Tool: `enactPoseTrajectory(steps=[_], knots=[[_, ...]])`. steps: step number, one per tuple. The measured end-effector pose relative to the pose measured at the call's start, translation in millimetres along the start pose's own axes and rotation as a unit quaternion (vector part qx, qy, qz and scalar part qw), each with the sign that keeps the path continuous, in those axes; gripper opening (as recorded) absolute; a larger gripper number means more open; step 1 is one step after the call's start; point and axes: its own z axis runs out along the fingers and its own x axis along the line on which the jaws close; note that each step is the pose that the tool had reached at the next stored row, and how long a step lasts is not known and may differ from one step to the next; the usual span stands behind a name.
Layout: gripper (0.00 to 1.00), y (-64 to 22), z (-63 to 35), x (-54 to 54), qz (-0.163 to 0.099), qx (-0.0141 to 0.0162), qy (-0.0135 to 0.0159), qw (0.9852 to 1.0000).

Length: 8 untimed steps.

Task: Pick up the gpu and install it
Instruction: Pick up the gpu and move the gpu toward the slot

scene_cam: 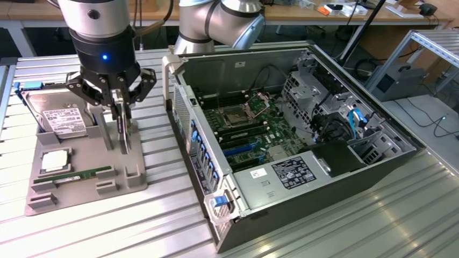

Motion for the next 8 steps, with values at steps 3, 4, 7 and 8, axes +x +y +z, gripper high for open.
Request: enactPoseTrajectory(steps=[3, 4, 7, 8], knots=[[0.27, 0.0, -1.2, 0.0, 0.0, -0.0001, 0.0, 1.0], [0.27, 0.1, -1.6, -0.1, 0.0, -0.0002, 0.0, 1.0], [0.27, 0.1, -2.6, -0.1, 0.0, -0.0002, 0.0001, 1.0], [0.27, 0.1, -3.1, -0.1, 0.0, -0.0003, 0.0001, 1.0]])
